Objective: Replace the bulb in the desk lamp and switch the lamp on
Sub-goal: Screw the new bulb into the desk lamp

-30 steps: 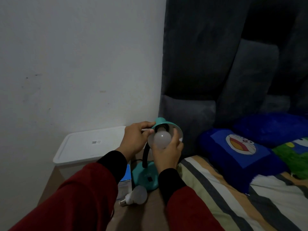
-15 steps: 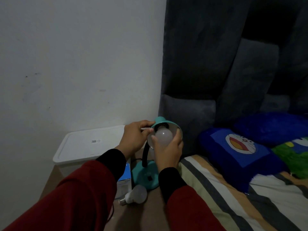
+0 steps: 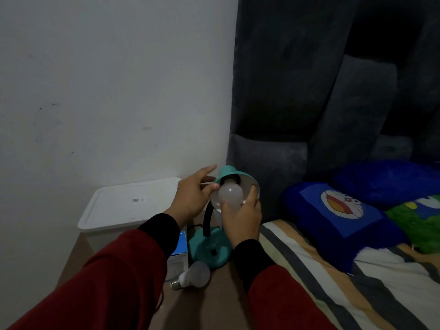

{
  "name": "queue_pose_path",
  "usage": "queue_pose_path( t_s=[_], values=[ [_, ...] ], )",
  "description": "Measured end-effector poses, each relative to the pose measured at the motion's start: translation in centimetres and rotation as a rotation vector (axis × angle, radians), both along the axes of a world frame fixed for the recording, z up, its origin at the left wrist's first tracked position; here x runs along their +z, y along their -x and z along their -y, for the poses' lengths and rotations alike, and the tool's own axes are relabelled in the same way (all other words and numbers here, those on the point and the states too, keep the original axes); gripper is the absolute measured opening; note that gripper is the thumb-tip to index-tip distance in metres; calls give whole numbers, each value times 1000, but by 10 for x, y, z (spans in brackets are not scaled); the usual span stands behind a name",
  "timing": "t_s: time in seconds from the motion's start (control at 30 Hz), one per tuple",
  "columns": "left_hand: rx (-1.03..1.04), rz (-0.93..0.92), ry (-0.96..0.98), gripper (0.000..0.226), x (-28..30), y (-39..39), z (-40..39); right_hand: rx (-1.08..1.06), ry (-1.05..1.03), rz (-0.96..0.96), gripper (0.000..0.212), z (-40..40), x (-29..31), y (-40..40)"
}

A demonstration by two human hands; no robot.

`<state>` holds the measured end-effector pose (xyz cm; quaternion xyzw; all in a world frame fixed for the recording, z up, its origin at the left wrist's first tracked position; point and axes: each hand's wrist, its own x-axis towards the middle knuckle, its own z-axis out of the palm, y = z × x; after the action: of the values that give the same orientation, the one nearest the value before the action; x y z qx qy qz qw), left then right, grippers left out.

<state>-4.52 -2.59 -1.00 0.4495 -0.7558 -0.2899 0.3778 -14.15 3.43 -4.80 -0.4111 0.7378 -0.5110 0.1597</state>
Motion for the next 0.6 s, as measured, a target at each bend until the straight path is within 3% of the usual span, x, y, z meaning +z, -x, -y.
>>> queue_pose_path(
  t_s=[0.13,0.3,0.43,0.6],
  values=[
    [63,101,-51,47,-1,-15,-5,2,-141,-198,74,-15,2,4],
    [84,502,-100,48,-2,-49,-15,42,-352,-349,45,-28,11,7],
    [91,755,-119,50,1,-74,-26,190,-616,-439,45,-34,27,6],
    [149,911,-143,52,5,-107,-38,365,-724,-603,46,-27,35,-8]
  ],
)
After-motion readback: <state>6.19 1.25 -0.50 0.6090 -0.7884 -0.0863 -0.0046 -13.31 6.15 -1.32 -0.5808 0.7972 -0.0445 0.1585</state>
